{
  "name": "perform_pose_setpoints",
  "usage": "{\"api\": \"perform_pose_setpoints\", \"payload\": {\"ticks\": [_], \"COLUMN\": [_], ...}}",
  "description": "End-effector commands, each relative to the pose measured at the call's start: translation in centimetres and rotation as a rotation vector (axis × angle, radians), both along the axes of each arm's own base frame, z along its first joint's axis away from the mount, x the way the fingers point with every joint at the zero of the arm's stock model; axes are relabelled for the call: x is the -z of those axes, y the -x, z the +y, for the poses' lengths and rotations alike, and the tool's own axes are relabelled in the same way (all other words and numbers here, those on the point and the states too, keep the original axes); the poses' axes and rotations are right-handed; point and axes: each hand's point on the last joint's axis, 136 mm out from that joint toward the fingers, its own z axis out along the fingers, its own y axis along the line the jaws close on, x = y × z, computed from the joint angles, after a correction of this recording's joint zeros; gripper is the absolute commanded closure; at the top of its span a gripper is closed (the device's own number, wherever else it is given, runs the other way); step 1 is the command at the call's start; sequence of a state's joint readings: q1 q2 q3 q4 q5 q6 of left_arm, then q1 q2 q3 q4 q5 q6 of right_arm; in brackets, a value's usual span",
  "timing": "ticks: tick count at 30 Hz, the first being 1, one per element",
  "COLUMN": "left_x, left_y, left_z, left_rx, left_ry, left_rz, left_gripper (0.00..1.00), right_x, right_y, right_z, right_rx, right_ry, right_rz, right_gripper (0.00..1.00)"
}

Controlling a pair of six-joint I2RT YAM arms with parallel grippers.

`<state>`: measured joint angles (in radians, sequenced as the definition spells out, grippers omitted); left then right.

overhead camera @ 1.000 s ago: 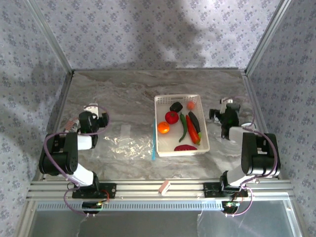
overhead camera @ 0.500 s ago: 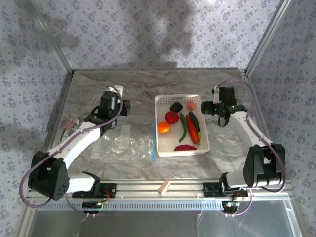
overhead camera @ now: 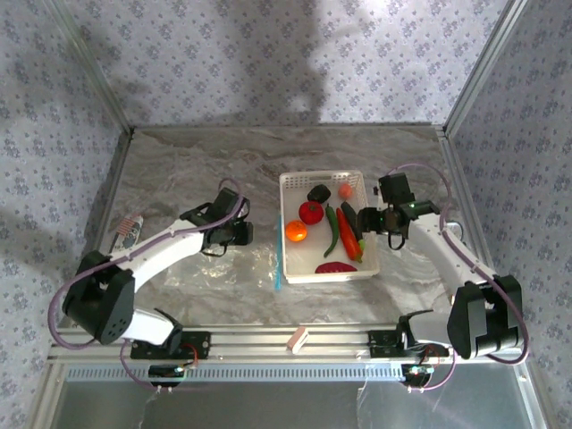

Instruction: Place the food in the zip-top bag and seal the zipper

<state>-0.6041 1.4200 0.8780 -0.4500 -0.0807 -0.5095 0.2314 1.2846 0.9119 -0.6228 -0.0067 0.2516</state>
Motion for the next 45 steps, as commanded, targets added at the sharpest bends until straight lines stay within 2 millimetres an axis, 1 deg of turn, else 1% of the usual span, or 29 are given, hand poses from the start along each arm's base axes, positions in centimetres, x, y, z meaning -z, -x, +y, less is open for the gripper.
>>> {"api": "perform_pose_setpoints", "payload": {"ticks": [1,7,10,16,20,25,28,33,37,39,42,45], "left_x": [1.8,4.4,5.0,4.8,5.1,5.7,6.0,5.5,5.0,4.9,4.9,4.1], "left_y": [-0.2,-2.1,-3.0,-5.3,-6.9,-8.6,-9.8,-11.7,-13.0,-13.6,-14.4,-14.9], "left_z": [0.9,1.5,2.2,3.4,3.9,4.6,5.3,6.2,5.9,5.8,5.8,5.4], "left_rx": [-0.059,-0.082,-0.092,-0.088,-0.074,-0.067,-0.081,-0.093,-0.086,-0.082,-0.080,-0.075], "left_ry": [-0.043,-0.081,-0.092,-0.116,-0.134,-0.148,-0.145,-0.145,-0.135,-0.133,-0.131,-0.109], "left_rz": [0.039,0.085,0.098,0.085,0.087,0.088,0.079,0.054,0.033,0.026,0.019,0.014], "left_gripper": [0.59,0.60,0.61,0.62,0.62,0.63,0.64,0.64,0.64,0.64,0.65,0.65], "right_x": [0.7,0.2,-0.2,-0.9,-0.9,-0.4,0.0,0.9,1.9,2.3,2.8,3.3], "right_y": [0.6,0.3,0.4,0.5,0.5,0.3,0.3,-0.4,-1.5,-2.0,-2.8,-3.4], "right_z": [-0.1,0.3,0.3,0.0,-0.2,-0.4,-0.5,-1.1,-1.7,-1.8,-1.8,-1.6], "right_rx": [0.020,0.008,0.007,0.015,0.019,0.025,0.031,0.057,0.084,0.092,0.098,0.098], "right_ry": [0.020,0.013,0.016,0.025,0.033,0.048,0.059,0.081,0.083,0.079,0.070,0.061], "right_rz": [0.034,0.023,0.015,-0.008,-0.006,0.011,0.029,0.052,0.074,0.083,0.094,0.112], "right_gripper": [0.34,0.34,0.34,0.33,0.33,0.33,0.33,0.33,0.34,0.37,0.45,0.59]}}
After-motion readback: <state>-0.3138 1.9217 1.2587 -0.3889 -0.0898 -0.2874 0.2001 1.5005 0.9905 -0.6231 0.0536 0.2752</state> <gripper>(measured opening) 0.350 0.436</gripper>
